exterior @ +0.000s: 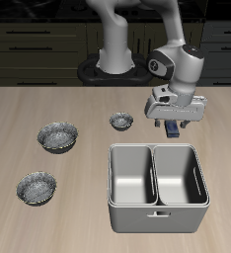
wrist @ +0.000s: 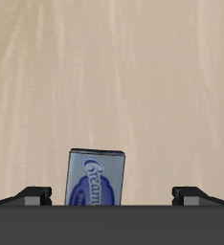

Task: Place the cream cheese in the largest bowl

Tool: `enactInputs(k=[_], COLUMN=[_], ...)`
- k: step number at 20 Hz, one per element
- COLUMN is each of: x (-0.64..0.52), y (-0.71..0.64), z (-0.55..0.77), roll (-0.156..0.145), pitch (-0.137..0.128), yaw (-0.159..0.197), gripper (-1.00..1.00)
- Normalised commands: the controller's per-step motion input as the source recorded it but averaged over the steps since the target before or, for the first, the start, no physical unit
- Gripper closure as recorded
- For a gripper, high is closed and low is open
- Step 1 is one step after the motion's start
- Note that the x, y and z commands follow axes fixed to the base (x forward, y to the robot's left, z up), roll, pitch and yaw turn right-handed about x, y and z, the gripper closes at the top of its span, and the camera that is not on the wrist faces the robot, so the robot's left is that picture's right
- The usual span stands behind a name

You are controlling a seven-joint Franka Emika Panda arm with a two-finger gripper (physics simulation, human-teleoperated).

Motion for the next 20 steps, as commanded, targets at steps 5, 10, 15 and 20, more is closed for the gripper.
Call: enactInputs(k=[5,10,15,20], x=[0.05,0.01,-0.03,0.01], y=[-0.03,-0.01,-0.04,-0.16], z=[-0.32,-0.13,0.12,0.24], roll=[0.034,0.013,0.015,0.021], pitch=[0.072,0.02,-0.019,-0.041], yaw=[0.006,-0.011,-0.01,-0.01], gripper=[-1.0,1.0,1.0,1.0])
